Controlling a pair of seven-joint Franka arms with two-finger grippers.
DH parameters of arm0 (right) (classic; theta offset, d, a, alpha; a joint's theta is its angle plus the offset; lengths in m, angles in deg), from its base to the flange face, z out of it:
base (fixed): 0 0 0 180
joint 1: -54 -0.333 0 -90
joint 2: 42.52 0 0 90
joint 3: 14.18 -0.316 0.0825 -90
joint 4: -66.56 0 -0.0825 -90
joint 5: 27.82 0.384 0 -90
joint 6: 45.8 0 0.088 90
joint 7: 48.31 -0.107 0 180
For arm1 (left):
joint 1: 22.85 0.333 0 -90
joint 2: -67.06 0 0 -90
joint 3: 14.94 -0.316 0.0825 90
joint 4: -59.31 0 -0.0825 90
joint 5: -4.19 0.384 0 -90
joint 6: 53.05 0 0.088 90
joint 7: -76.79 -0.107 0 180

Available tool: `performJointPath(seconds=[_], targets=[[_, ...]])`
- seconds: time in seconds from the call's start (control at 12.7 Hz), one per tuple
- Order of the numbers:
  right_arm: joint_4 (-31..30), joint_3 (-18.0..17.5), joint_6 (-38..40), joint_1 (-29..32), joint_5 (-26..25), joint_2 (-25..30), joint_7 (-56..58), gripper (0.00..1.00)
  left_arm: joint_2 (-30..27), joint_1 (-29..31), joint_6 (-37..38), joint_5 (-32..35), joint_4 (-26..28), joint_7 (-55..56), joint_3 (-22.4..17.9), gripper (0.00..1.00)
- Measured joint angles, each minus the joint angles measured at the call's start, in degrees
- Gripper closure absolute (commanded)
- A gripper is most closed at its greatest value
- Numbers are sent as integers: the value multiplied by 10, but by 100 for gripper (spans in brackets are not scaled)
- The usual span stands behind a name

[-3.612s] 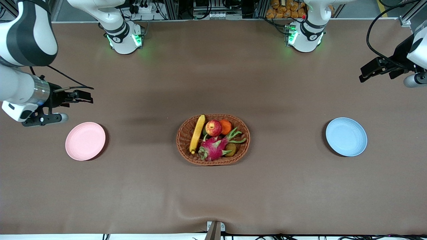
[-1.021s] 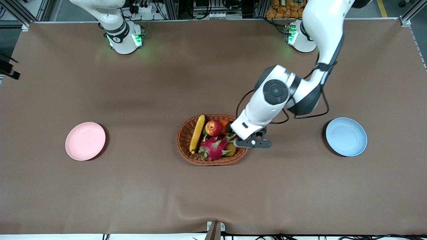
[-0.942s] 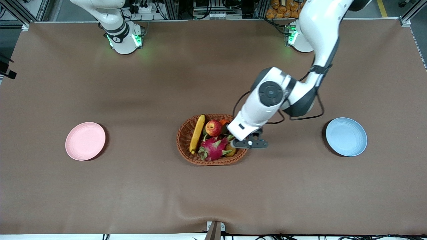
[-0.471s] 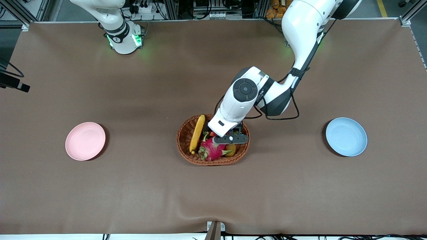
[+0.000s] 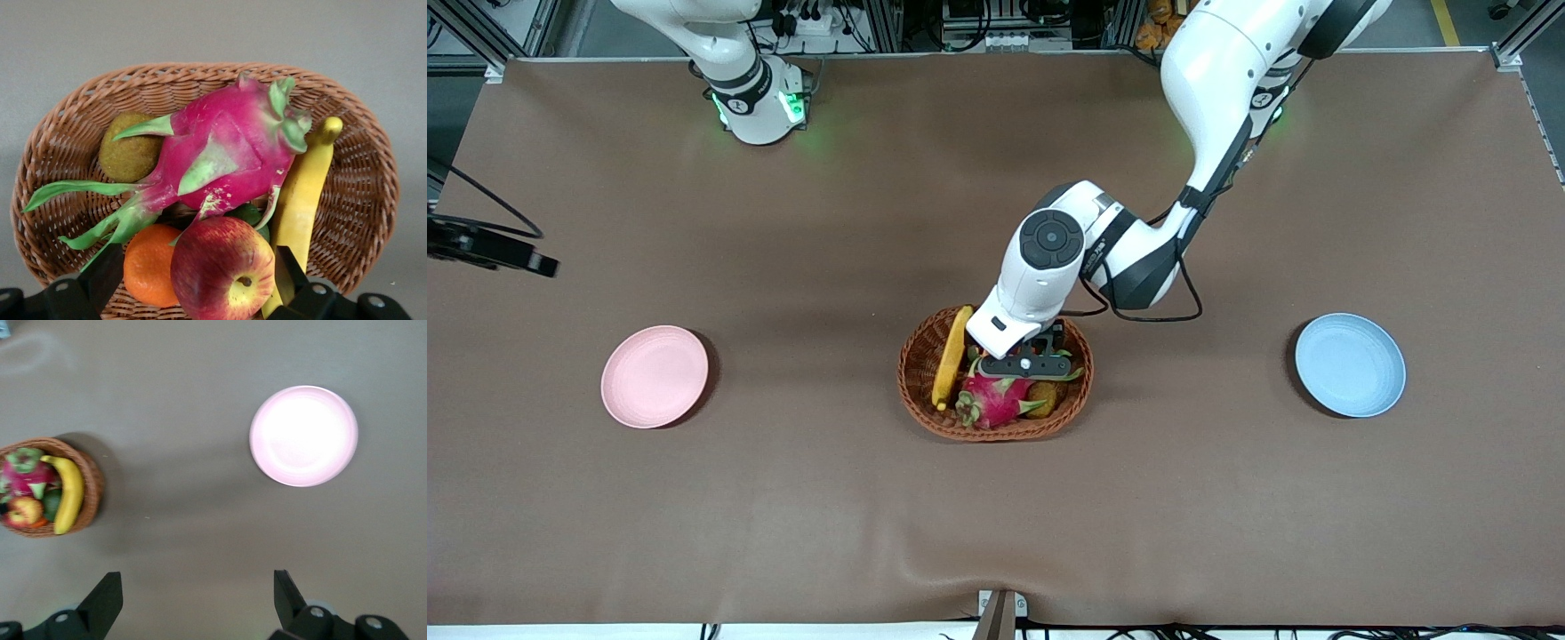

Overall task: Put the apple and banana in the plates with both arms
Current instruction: 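Lift the apple with the left gripper while the right gripper reaches the basket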

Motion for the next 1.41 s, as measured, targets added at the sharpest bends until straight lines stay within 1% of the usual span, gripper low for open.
performJointPath(seconds=[0.24, 0.55, 0.63, 0.71, 0.79, 0.86, 0.94, 1.02, 1.41], targets=[[1, 1, -9, -5, 26, -9, -23, 0, 4, -9, 0, 0, 0, 21, 0, 0], [1, 0, -25, -21, 35, -25, -57, 0, 7, -15, 0, 0, 0, 23, 0, 0], [1, 0, -29, -27, 35, -29, -61, 0, 9, -16, 0, 0, 0, 23, 0, 13], [1, 0, -31, -33, 35, -33, -63, 0, 13, -17, 0, 0, 1, 23, 0, 18], [1, 0, -34, -38, 35, -36, -63, 0, 18, -19, 0, 0, 1, 23, 0, 35], [1, -1, -39, -44, 35, -39, -64, 0, 23, -22, -1, 0, 1, 23, 0, 63], [1, -1, -41, -48, 35, -42, -64, 0, 23, -24, -1, 0, -1, 24, 0, 99], [1, -1, -41, -54, 35, -45, -64, 0, 23, -25, -1, 0, -2, 24, 0, 100], [0, -1, -41, -81, 35, -66, -64, 0, 16, -21, 7, 0, -11, 24, -5, 100]])
